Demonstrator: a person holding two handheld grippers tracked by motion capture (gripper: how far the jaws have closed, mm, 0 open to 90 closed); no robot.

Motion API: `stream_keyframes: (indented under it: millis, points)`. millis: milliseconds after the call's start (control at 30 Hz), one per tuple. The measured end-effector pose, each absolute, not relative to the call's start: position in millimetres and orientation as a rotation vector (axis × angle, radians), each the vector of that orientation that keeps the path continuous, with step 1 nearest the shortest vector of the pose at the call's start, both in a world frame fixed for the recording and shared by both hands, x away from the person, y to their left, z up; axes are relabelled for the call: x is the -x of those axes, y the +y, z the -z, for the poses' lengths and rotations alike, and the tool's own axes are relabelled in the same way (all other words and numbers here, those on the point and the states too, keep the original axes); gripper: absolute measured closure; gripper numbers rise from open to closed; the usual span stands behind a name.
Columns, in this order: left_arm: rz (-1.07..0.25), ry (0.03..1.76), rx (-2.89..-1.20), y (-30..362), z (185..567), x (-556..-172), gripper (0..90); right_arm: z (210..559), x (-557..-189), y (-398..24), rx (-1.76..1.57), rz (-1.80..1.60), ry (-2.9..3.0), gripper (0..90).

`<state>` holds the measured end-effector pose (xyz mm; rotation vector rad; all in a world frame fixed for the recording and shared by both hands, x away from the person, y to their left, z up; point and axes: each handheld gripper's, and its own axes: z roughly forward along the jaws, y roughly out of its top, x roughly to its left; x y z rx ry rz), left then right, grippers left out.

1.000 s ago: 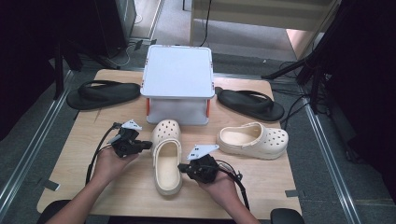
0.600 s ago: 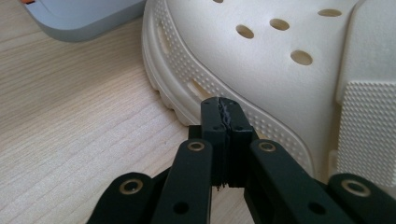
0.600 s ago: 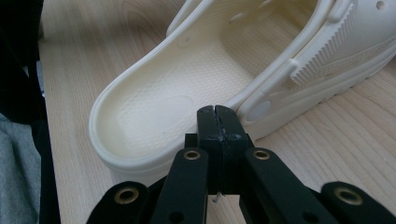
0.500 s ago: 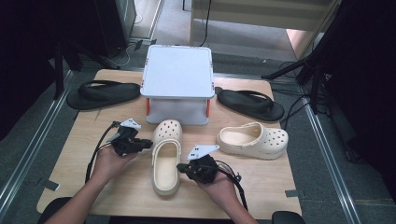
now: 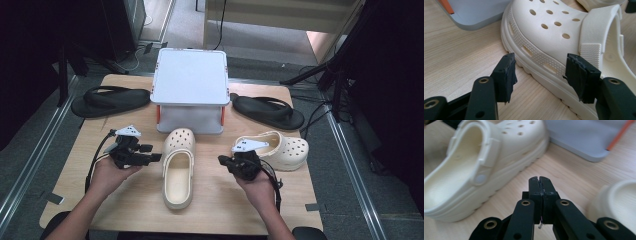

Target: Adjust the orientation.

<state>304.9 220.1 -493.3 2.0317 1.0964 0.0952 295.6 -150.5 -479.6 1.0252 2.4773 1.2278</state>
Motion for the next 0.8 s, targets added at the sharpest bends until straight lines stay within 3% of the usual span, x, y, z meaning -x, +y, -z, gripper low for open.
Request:
stream_keyframes:
  millis: [800]
  points:
    - [-0.086,1.108,-2.054,229,495,-294,39.1,493,-354,-212,-1.398,-1.09,2.311,90.0]
